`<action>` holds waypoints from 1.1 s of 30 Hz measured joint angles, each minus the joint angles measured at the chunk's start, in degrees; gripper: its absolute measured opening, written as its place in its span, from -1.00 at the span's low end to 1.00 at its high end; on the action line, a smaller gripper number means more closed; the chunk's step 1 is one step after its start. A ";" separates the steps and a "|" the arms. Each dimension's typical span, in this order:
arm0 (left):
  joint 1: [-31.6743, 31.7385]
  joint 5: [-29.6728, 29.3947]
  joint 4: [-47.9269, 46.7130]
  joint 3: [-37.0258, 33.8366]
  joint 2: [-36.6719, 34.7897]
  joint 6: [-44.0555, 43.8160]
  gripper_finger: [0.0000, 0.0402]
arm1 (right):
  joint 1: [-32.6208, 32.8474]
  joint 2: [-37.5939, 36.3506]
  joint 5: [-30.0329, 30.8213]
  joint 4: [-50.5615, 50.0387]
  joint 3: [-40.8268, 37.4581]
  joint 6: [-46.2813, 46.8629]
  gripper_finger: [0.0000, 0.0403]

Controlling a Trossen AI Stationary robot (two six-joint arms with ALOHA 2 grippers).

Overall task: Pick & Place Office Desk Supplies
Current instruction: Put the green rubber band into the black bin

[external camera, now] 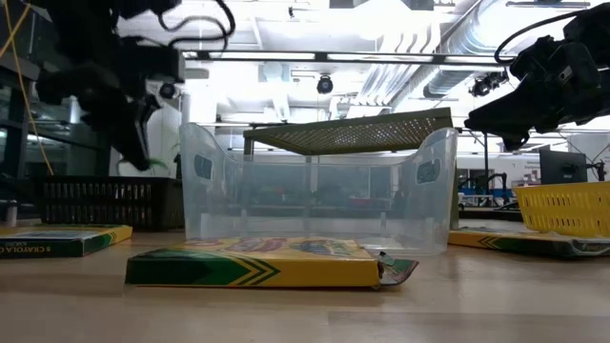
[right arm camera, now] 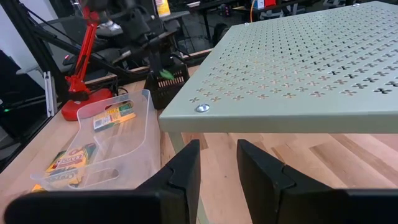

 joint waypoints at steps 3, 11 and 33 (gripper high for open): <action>0.00 0.82 0.15 0.00 1.70 -1.51 -1.00 | 0.02 0.02 0.01 0.00 0.00 0.01 -0.54; 0.00 1.05 0.13 0.00 2.06 -3.20 -1.00 | 0.00 0.01 0.00 0.00 0.00 0.00 -0.54; 0.00 1.03 0.13 -0.02 2.06 -3.20 -0.77 | 0.01 0.01 0.00 0.00 0.00 0.01 -0.54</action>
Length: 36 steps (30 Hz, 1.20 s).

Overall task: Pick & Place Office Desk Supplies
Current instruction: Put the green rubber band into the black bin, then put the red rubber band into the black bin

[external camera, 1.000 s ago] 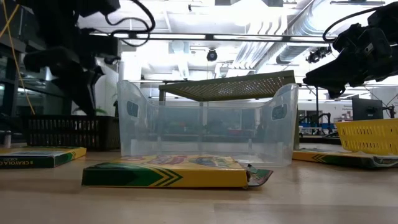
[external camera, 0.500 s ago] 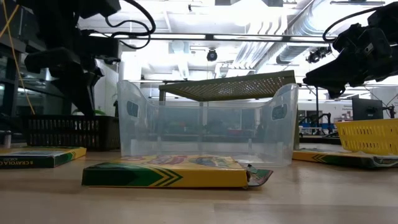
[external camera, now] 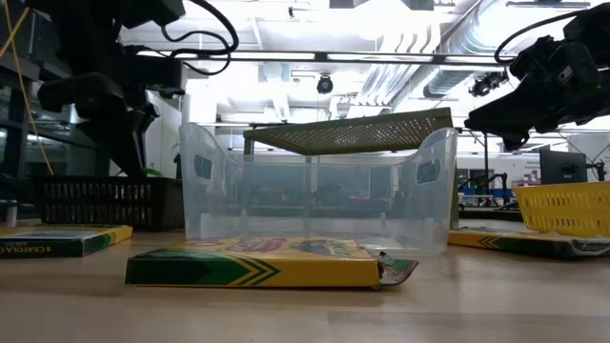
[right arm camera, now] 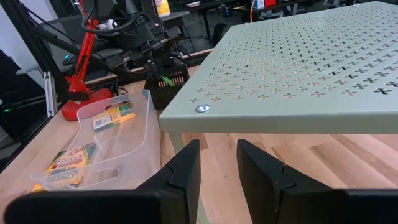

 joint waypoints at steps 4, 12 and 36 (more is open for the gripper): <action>0.00 -0.02 -0.01 0.00 0.00 -0.22 -0.77 | -0.01 0.01 -0.01 0.00 0.00 0.01 -0.54; 0.00 -0.02 -0.04 0.00 0.00 -0.32 -0.77 | -0.01 0.01 -0.01 0.00 0.00 0.01 -0.54; 24.08 -0.63 0.05 -0.07 -6.27 -0.38 -0.77 | -0.01 0.00 0.00 0.00 0.00 0.00 -0.54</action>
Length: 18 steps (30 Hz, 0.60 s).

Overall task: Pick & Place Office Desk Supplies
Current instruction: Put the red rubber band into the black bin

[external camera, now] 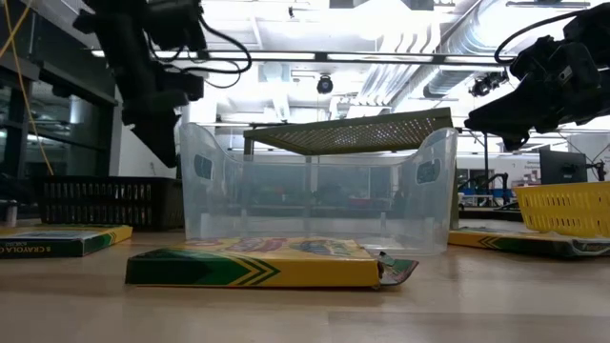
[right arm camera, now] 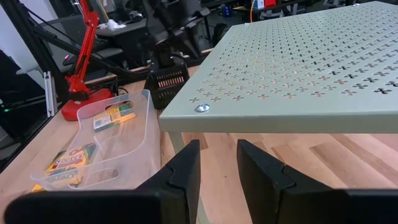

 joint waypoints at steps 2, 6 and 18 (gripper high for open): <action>2.75 0.04 0.02 0.00 0.00 0.65 -0.77 | 0.00 -0.02 -0.02 0.00 0.00 0.01 -0.54; 8.27 0.04 1.05 0.00 0.00 3.58 -0.77 | 0.02 0.00 -0.01 0.00 0.00 0.00 -0.54; 20.26 2.57 8.23 0.02 0.00 16.29 -0.77 | 0.02 0.01 -0.01 0.00 0.00 0.00 -0.54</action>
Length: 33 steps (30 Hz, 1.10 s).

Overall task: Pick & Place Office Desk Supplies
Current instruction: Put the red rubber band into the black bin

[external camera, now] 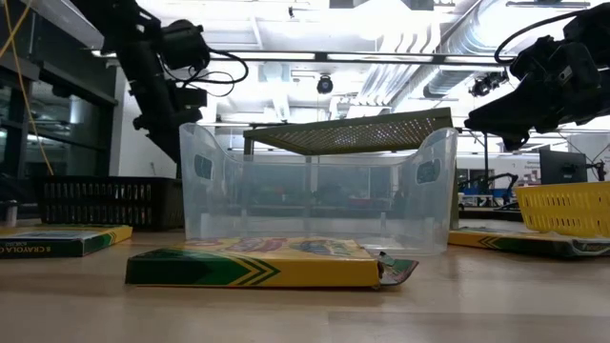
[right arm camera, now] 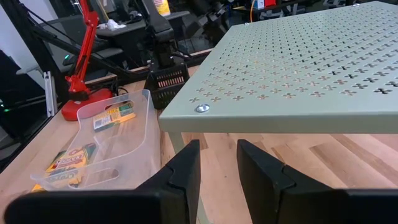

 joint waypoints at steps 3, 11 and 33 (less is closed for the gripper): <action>2.07 4.11 2.02 0.00 0.00 5.82 -0.77 | -0.02 -0.01 0.00 0.00 0.00 0.00 -0.54; 3.85 10.41 6.75 0.02 1.89 7.12 -0.77 | -0.02 -0.02 0.01 0.00 0.00 -0.01 -0.54; 3.09 13.20 2.20 0.04 8.65 13.97 -0.77 | -0.02 0.00 0.00 0.00 0.00 -0.01 -0.54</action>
